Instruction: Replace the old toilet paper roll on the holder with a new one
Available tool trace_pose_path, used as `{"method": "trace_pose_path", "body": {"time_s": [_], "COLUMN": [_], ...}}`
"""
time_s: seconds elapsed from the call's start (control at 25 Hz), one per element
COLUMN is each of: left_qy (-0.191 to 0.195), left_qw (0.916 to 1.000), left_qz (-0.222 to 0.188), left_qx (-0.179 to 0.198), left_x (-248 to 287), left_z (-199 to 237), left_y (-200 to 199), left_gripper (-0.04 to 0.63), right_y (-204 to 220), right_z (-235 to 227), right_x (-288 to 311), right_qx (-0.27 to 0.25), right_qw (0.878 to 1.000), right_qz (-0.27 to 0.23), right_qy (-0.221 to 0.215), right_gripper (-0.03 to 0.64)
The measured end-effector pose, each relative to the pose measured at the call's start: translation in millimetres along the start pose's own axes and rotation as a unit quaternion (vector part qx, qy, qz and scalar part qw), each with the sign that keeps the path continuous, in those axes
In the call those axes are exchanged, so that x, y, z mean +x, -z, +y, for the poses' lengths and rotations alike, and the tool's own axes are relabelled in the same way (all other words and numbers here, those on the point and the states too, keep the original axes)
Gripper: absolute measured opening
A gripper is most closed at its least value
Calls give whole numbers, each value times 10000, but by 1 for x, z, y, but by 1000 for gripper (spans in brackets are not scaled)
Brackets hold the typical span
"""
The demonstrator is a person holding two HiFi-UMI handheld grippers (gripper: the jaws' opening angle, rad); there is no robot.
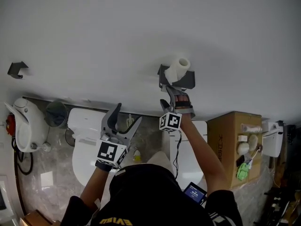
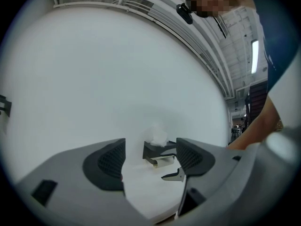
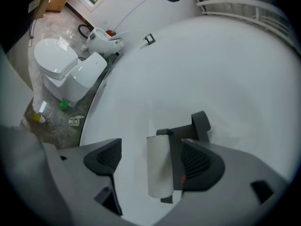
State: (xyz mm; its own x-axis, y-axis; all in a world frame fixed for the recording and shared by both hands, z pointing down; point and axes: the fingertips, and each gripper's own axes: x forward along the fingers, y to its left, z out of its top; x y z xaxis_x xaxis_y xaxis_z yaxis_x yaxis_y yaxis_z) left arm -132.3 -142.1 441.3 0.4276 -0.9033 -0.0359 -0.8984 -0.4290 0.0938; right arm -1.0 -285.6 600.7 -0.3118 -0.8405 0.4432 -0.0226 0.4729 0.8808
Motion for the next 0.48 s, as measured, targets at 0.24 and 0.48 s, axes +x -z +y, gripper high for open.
{"method": "trace_pose_path", "body": {"time_s": [0.24, 0.48], "left_qy": [-18, 20], "left_qw": [10000, 10000], "left_qz": [23, 53], "left_qx": [54, 49], "left_x": [1, 4], "left_z": [0, -3], "left_y": [0, 3], "left_gripper": [345, 345], "right_y": [12, 14], "right_z": [-4, -5], "right_x": [17, 21], "right_qx": [85, 3], "right_qw": [9997, 9997], "right_qz": [212, 216], "right_qy": [56, 95], "right_gripper": [378, 352]}}
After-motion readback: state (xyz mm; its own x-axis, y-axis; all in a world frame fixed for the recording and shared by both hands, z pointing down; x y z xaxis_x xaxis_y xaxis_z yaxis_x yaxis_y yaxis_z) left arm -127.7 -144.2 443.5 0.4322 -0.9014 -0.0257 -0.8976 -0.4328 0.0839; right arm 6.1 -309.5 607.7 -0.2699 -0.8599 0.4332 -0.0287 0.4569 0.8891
